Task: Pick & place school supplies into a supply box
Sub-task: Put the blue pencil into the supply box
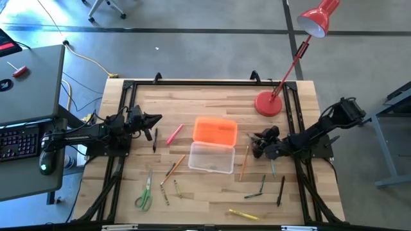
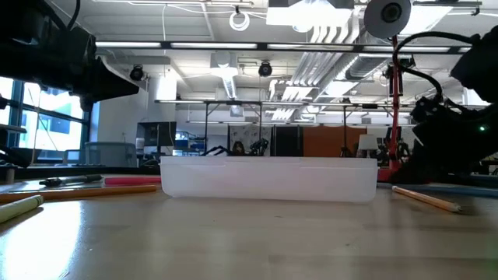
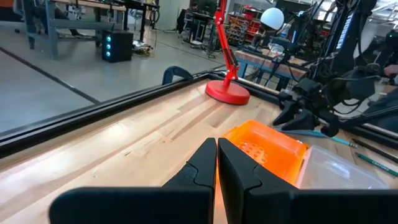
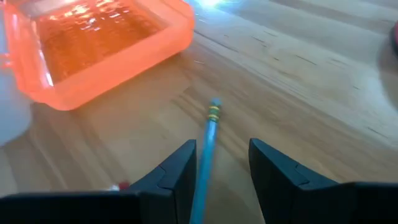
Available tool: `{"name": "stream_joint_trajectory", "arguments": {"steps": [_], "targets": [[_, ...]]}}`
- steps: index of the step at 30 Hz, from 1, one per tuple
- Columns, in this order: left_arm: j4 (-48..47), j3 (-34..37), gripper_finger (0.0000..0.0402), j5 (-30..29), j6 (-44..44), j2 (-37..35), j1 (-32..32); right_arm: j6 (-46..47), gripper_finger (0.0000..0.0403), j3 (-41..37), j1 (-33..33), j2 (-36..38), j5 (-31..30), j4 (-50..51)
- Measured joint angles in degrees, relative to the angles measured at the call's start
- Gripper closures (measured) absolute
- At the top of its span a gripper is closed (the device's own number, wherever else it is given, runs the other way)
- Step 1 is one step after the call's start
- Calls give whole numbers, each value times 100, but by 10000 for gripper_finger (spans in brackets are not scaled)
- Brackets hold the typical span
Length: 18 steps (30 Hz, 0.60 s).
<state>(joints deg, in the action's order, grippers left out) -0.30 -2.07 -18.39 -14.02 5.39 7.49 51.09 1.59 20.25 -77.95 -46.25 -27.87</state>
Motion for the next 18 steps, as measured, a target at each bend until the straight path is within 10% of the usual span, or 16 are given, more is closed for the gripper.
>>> {"name": "stream_joint_trajectory", "arguments": {"steps": [18], "targets": [[9, 0, 357, -22, 0, 2, 2, -480, 277, 1390, -910, -921, 207, 1502]]}}
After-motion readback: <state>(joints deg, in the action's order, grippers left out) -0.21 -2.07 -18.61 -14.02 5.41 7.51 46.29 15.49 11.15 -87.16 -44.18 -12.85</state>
